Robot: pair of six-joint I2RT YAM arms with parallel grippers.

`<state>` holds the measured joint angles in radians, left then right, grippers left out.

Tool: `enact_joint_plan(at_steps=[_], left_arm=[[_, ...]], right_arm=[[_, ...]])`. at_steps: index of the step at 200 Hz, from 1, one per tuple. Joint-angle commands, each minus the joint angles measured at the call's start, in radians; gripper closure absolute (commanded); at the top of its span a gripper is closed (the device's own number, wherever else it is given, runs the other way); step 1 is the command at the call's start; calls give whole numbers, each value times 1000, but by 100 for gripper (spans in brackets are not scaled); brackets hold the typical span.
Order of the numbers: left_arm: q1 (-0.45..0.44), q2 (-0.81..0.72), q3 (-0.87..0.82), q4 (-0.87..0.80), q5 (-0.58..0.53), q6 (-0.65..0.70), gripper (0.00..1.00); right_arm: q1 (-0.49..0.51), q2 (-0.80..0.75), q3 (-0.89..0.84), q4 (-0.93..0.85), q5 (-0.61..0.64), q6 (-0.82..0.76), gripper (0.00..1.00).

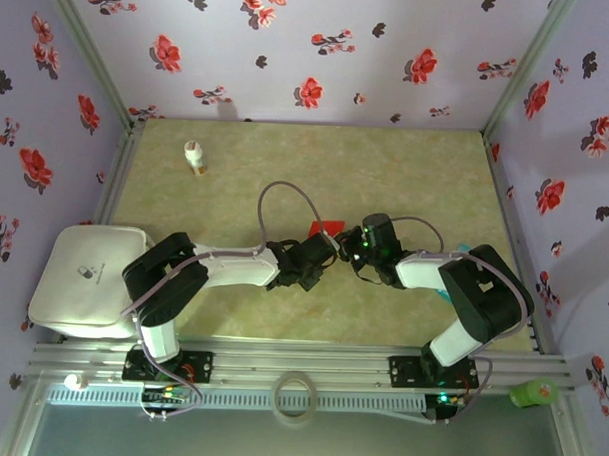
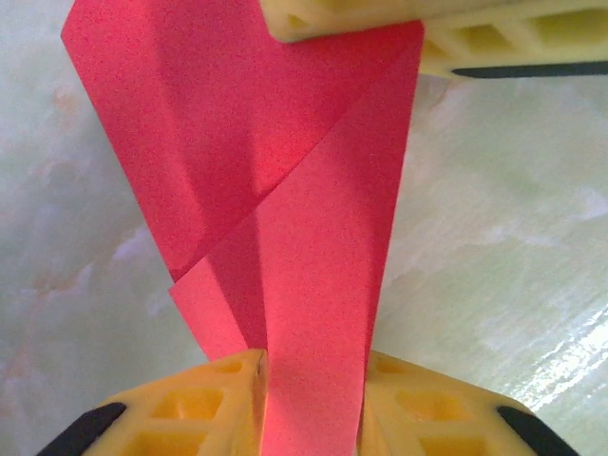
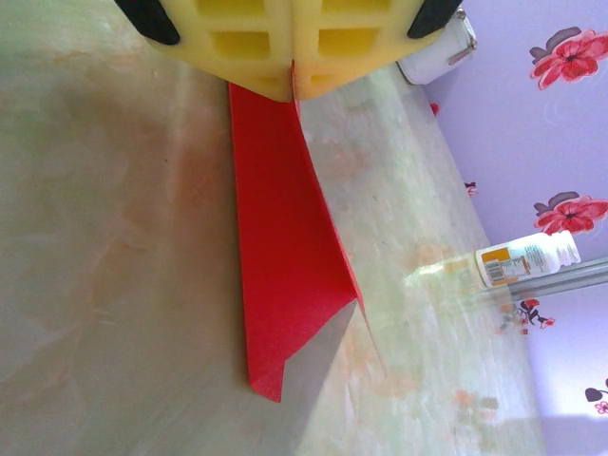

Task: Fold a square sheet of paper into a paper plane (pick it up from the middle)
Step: Fold the wing for the fifth time at the center of the table.

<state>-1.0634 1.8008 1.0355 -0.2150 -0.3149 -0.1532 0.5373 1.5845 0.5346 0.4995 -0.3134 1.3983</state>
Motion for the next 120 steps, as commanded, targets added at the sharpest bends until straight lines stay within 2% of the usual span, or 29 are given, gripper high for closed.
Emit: enact_joint_plan(at_steps=[1, 55, 104, 120], left_arm=[[-9, 14, 18, -24, -39, 17, 72], [-9, 15, 17, -23, -39, 14, 81], [-9, 9, 5, -15, -41, 0, 89], [-8, 8, 5, -12, -43, 4, 91]], right_arm=[[7, -27, 1, 8, 9, 5, 96], [7, -39, -5, 1, 15, -2, 93], [6, -92, 14, -122, 43, -63, 91], [1, -104, 19, -147, 40, -77, 84]])
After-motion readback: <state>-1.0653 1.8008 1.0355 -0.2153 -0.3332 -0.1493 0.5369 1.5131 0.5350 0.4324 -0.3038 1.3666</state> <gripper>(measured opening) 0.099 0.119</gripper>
